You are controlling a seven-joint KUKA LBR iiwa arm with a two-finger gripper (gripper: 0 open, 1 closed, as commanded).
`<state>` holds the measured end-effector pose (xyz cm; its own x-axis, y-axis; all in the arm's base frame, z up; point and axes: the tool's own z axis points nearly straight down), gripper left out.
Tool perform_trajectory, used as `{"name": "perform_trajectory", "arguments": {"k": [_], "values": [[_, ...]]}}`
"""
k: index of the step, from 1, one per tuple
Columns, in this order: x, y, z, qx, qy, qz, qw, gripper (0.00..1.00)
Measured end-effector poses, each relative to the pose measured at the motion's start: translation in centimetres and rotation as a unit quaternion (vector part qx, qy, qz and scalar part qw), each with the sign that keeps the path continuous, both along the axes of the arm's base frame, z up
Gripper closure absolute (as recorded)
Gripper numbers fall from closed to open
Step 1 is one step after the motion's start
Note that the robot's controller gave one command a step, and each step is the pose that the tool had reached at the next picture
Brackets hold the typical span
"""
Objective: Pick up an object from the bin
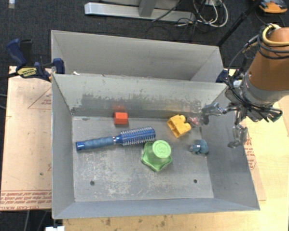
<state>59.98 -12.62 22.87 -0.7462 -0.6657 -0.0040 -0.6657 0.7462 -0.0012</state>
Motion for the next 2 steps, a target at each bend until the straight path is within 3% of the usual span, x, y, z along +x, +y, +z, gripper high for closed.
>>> {"name": "perform_trajectory", "arguments": {"k": [1,2], "values": [[2.9,1.9,-11.7,0.002,0.0035,0.028,0.9996,0.00],[4.2,-1.3,-15.7,0.007,-0.0007,-0.008,0.9999,0.00]]}}
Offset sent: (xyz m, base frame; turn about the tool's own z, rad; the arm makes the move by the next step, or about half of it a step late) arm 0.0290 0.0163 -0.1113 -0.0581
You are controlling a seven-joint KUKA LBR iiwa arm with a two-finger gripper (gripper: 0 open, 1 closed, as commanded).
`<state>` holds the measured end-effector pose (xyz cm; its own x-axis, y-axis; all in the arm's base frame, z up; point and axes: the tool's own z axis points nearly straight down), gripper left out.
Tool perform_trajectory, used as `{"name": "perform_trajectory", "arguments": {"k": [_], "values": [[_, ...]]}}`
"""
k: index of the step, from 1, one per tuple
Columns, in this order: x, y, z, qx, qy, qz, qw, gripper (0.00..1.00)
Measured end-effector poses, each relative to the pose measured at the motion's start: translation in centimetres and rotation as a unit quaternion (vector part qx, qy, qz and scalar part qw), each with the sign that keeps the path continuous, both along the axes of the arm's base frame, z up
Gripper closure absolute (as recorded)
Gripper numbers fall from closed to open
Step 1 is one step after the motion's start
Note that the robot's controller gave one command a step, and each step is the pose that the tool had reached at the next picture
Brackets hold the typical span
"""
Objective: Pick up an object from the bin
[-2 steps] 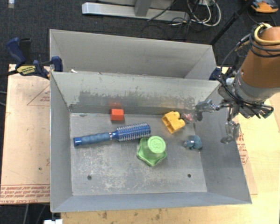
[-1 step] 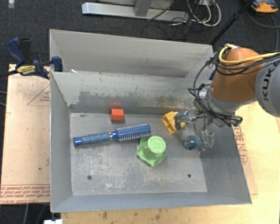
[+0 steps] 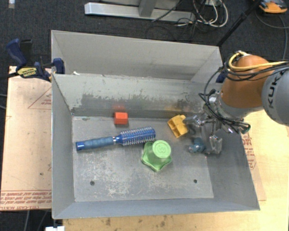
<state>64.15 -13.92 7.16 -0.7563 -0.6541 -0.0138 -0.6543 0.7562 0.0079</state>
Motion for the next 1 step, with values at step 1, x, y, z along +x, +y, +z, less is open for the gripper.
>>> {"name": "perform_trajectory", "arguments": {"k": [1], "values": [[-1.30,0.26,0.09,-0.002,-0.0015,0.035,0.9994,0.00]]}}
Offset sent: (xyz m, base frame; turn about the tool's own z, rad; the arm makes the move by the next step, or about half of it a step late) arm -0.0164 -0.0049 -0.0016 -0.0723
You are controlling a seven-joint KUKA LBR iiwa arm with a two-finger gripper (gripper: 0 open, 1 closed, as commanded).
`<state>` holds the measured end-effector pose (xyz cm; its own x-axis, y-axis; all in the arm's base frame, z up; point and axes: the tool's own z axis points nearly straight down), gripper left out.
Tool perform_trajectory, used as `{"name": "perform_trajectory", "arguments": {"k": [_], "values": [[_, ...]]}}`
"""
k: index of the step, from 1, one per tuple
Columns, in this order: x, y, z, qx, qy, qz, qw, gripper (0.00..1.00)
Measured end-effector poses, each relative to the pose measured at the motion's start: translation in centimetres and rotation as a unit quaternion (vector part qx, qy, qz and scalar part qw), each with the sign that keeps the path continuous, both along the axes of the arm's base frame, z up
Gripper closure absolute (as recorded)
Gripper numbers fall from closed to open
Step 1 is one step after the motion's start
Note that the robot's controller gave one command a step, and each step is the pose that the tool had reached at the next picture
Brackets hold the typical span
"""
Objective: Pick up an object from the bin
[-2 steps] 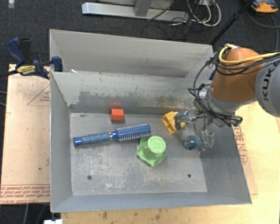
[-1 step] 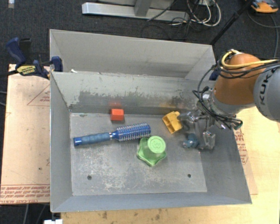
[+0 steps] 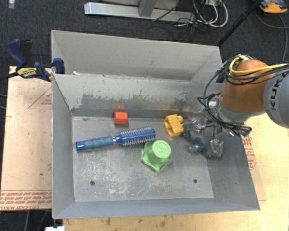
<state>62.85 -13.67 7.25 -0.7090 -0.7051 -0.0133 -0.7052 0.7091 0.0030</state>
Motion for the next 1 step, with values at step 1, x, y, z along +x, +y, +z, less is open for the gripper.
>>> {"name": "perform_trajectory", "arguments": {"k": [1], "values": [[-0.20,-0.47,-0.19,-0.004,0.0023,0.000,1.0000,1.00]]}}
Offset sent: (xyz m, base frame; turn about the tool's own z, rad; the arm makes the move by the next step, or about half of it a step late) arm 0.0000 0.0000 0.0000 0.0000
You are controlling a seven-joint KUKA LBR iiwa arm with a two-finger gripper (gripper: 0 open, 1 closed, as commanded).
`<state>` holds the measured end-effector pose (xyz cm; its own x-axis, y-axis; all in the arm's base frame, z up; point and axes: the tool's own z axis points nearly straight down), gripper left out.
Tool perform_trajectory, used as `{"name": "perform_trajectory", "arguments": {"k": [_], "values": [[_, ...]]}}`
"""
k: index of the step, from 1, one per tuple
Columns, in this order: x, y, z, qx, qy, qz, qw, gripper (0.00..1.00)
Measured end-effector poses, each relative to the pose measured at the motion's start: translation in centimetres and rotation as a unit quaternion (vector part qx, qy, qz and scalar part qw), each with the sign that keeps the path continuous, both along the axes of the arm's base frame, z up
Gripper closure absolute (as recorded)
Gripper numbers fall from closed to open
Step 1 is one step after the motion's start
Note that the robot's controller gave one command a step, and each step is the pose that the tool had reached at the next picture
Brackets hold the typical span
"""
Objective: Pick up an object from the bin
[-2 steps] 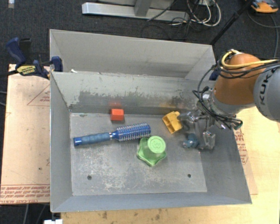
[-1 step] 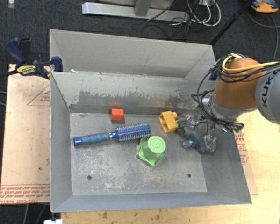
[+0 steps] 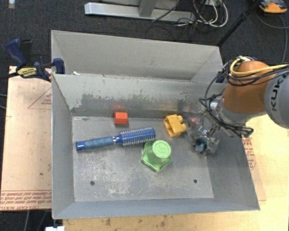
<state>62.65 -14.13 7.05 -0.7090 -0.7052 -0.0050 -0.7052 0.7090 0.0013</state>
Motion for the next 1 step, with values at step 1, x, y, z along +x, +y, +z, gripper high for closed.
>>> {"name": "perform_trajectory", "arguments": {"k": [1], "values": [[-1.56,1.64,10.99,-0.002,-0.0044,0.015,0.9999,1.00]]}}
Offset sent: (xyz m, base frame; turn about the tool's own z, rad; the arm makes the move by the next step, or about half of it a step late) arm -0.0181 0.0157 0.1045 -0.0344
